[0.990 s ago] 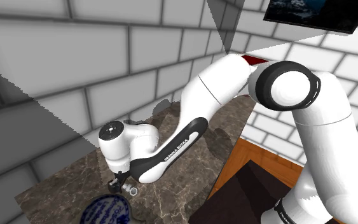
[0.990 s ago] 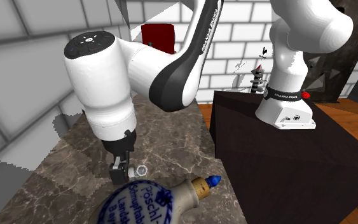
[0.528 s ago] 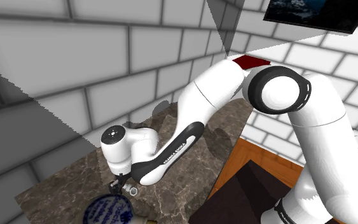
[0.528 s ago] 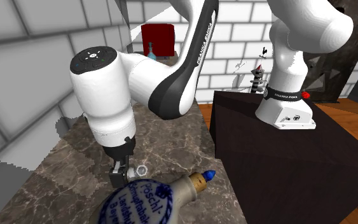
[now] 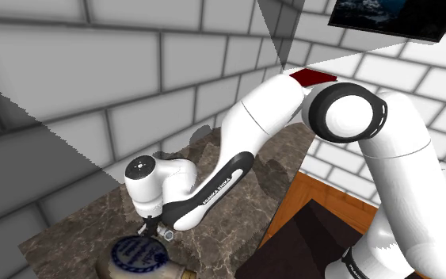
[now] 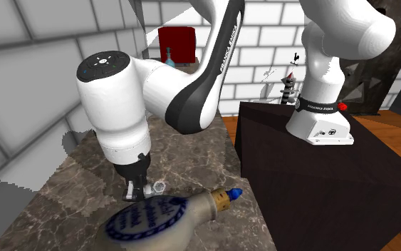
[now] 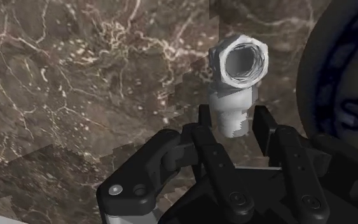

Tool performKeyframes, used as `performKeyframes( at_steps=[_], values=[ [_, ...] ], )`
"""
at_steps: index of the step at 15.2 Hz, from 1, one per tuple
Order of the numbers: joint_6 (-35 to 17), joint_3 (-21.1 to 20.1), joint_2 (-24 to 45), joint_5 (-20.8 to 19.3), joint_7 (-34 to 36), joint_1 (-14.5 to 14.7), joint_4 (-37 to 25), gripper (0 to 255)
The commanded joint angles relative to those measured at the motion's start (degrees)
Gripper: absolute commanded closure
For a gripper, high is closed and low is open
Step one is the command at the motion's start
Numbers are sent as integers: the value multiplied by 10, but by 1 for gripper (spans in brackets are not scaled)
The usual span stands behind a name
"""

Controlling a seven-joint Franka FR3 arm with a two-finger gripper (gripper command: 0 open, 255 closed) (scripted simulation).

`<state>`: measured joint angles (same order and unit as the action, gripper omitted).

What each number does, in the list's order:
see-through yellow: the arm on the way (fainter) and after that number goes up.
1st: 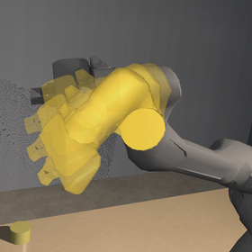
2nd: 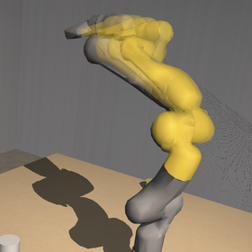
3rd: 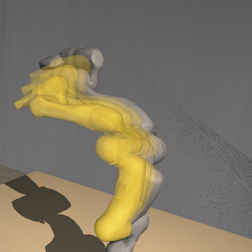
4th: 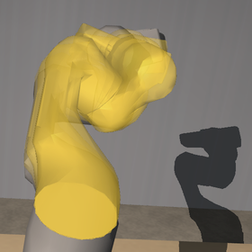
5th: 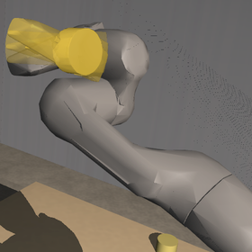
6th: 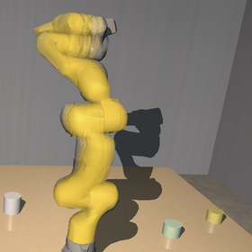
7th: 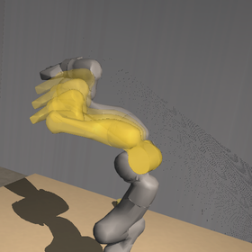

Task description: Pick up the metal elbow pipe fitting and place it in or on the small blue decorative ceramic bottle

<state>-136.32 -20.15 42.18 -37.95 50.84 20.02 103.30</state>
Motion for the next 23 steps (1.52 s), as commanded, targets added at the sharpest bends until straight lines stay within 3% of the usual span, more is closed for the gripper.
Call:
performKeyframes(
  at_steps=[1, 6, 22, 23],
  values=[
    [1, 1, 6, 0, 0, 1, 4, 255],
    [1, 2, 11, 0, -2, 1, -2, 255],
    [55, -34, -73, 43, -34, -22, 26, 255],
    [55, -34, -73, 43, -34, -22, 26, 0]
  ],
)
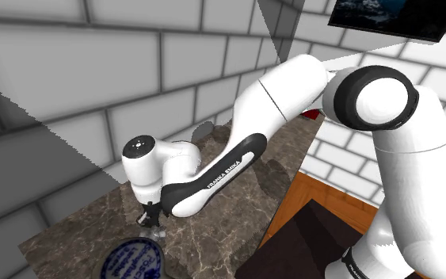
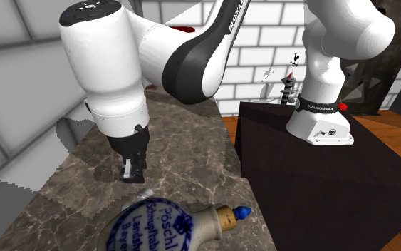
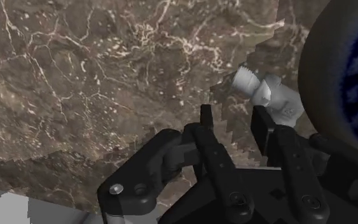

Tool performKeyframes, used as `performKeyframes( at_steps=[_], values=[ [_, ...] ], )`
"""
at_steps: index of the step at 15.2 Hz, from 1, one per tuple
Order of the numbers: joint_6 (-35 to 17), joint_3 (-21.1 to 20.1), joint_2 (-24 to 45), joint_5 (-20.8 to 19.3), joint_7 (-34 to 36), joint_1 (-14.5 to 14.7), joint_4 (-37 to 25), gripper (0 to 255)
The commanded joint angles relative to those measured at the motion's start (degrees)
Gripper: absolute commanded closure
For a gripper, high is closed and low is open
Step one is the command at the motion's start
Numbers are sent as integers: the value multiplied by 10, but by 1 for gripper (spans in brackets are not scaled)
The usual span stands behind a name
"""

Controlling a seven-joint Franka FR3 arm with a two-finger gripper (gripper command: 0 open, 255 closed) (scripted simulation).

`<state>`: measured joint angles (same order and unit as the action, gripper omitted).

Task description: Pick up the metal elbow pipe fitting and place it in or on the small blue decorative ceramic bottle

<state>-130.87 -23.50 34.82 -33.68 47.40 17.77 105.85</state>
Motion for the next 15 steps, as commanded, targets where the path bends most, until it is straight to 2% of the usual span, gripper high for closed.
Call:
performKeyframes(
  at_steps=[1, 2, 3, 4, 11, 15],
  values=[
    [-140, -19, -22, -21, -74, -53, 86, 0],
    [-269, -41, -18, -44, -160, -113, 147, 0],
    [-378, -74, 14, -67, -265, -185, 184, 0],
    [-412, -96, 38, -84, -311, -224, 192, 0],
    [-433, -40, 94, -115, -280, -164, 142, 0],
    [-434, -40, 94, -115, -280, -164, 142, 0]
  ],
)
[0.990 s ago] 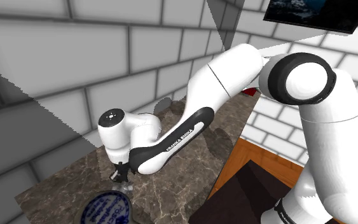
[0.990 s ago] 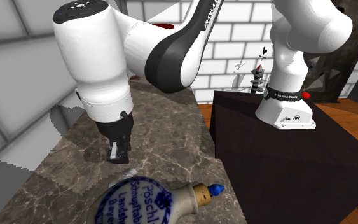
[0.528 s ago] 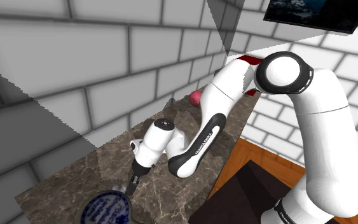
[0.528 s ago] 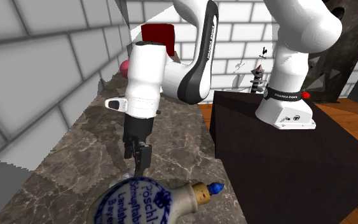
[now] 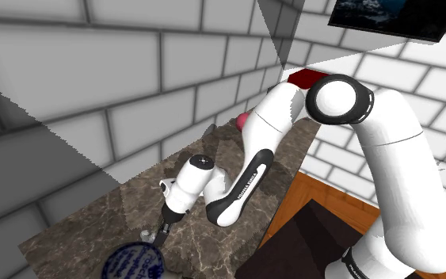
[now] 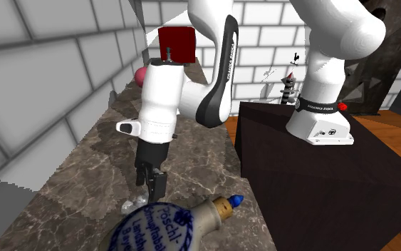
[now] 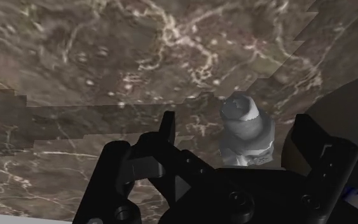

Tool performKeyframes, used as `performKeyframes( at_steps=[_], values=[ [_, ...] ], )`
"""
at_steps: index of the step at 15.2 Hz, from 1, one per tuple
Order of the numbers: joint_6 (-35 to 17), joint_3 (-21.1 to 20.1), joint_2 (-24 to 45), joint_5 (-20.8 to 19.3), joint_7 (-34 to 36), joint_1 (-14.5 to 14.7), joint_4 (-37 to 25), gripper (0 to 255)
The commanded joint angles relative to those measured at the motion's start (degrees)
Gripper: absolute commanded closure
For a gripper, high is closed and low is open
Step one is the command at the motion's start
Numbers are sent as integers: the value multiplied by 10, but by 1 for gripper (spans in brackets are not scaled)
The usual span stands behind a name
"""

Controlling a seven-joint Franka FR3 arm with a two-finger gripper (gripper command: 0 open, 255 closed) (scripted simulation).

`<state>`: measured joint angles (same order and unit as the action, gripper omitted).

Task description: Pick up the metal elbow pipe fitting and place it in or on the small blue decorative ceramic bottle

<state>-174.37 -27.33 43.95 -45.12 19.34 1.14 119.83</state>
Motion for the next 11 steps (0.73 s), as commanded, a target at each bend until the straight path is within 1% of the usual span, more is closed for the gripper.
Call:
performKeyframes(
  at_steps=[1, 4, 5, 11],
  values=[
    [2, -1, 3, 0, 0, 3, 2, 0],
    [1, -1, 3, 0, 0, 3, 2, 0],
    [3, -2, 4, 1, -1, 3, 0, 255],
    [2, 1, 6, 0, 1, 7, -2, 255]
  ],
)
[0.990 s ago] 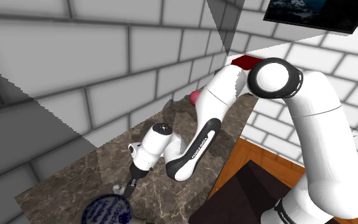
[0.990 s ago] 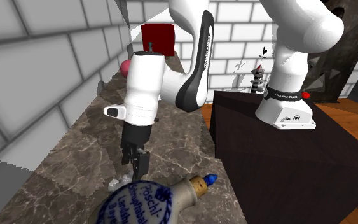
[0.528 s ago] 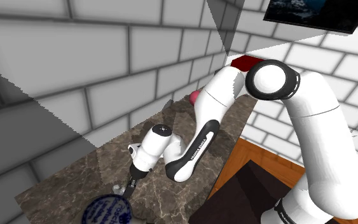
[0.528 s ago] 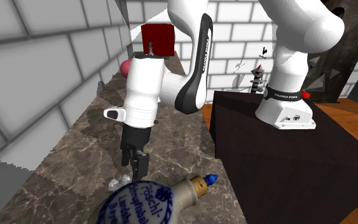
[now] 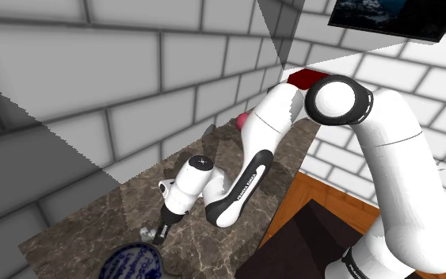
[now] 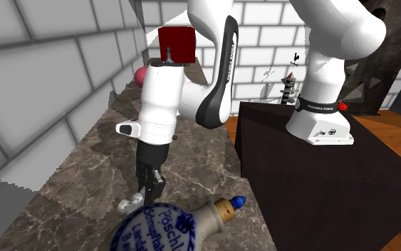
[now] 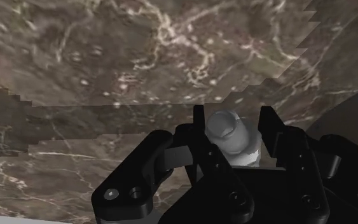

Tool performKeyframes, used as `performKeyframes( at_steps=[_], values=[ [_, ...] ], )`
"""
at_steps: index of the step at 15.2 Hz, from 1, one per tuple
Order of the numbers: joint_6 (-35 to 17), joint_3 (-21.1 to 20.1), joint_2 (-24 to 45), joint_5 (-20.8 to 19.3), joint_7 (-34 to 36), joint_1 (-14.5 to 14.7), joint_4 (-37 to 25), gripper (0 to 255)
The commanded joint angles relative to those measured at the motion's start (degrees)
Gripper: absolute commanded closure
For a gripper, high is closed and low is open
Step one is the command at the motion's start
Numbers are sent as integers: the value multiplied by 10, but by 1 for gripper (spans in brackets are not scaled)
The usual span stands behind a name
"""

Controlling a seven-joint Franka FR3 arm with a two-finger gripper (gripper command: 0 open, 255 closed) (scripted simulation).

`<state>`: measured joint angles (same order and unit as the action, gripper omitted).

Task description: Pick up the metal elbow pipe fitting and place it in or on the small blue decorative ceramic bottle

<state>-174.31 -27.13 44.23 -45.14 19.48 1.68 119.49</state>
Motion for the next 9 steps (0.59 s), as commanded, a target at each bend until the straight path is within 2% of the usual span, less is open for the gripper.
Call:
performKeyframes(
  at_steps=[1, 2, 9],
  values=[
    [0, 0, 3, 0, 1, 3, 2, 255],
    [-2, 2, 2, -1, 3, 4, 4, 255],
    [31, -53, -36, 22, -20, -45, 27, 255]
  ],
)
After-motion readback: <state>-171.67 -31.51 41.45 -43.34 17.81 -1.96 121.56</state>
